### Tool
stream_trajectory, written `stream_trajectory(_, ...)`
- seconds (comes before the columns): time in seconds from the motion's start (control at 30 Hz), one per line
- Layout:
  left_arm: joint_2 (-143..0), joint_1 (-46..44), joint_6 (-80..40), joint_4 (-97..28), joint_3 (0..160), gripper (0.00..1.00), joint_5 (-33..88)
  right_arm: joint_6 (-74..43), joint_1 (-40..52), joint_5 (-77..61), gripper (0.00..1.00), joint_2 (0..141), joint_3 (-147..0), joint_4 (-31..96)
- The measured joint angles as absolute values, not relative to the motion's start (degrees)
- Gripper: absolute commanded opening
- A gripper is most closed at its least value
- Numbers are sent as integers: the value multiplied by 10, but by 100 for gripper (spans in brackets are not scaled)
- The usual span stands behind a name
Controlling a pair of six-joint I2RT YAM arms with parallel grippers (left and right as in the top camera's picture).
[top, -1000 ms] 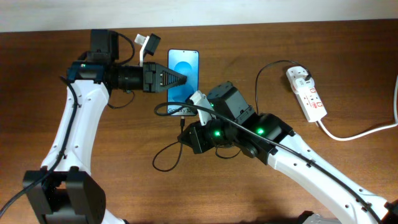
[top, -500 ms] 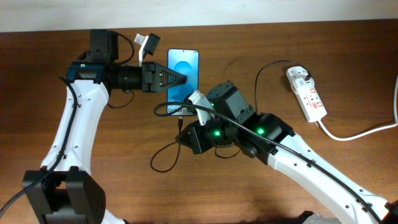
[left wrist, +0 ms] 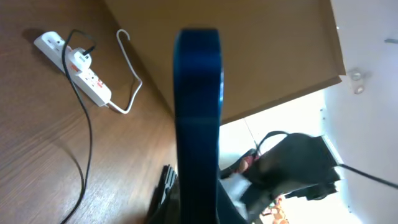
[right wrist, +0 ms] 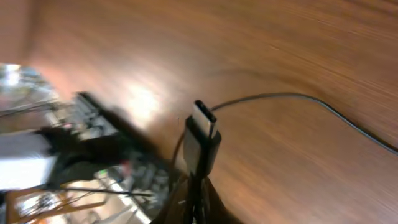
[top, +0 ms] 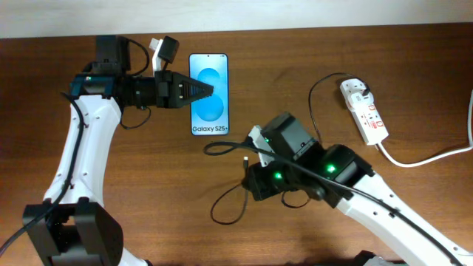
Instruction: Plug charger to phone and switch on socket
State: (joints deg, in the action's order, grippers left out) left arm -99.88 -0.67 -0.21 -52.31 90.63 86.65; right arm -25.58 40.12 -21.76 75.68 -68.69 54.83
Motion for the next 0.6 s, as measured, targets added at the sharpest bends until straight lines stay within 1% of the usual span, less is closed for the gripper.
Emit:
stream_trajectory(0.03, -999, -7, -2, -525, 906, 0, 868, -262, 401, -190, 35, 763, -670, 551)
stream_trajectory(0.07, -999, -7, -2, -528, 906, 0, 867, -272, 401, -169, 39, 769, -654, 543)
stream_trajectory(0.1, -999, -7, -2, -532, 906, 0, 858, -279, 401, -153, 45, 774, -634, 526)
stream_trajectory(0.13, -999, -7, -2, -540, 907, 0, 841, -285, 401, -143, 55, 776, -617, 505)
stream_trajectory(0.17, -999, -7, -4, -551, 907, 0, 824, -285, 401, -136, 56, 780, -605, 487)
stream_trajectory(0.2, -999, -7, -3, -565, 906, 0, 799, -294, 401, -126, 61, 789, -590, 465)
stream_trajectory(0.23, -999, -7, -3, -570, 907, 0, 782, -311, 400, -124, 64, 792, -589, 463)
stream_trajectory(0.27, -999, -7, -3, -574, 907, 0, 773, -340, 393, -118, 67, 797, -587, 455)
stream_trajectory(0.3, -999, -7, -3, -575, 907, 0, 766, -373, 382, -117, 73, 797, -587, 455)
stream_trajectory(0.33, -999, -7, -3, -576, 907, 0, 761, -402, 362, -115, 72, 797, -587, 455)
stream_trajectory(0.37, -999, -7, -3, -576, 906, 0, 759, -431, 340, -113, 60, 797, -587, 450)
stream_trajectory(0.4, -999, -7, -3, -576, 906, 0, 757, -444, 323, -111, 42, 797, -587, 446)
stream_trajectory(0.43, -999, -7, -3, -576, 906, 0, 755, -451, 310, -109, 33, 797, -587, 445)
stream_trajectory(0.47, -999, -7, -3, -576, 906, 0, 755, -452, 303, -110, 18, 797, -587, 443)
stream_trajectory(0.5, -999, -7, -3, -576, 906, 0, 754, -448, 301, -112, 6, 797, -587, 438)
stream_trajectory(0.53, -999, -7, -3, -577, 907, 0, 753, -442, 301, -117, 4, 797, -587, 427)
stream_trajectory(0.6, -999, -7, -3, -576, 907, 0, 753, -428, 301, -122, 4, 797, -587, 403)
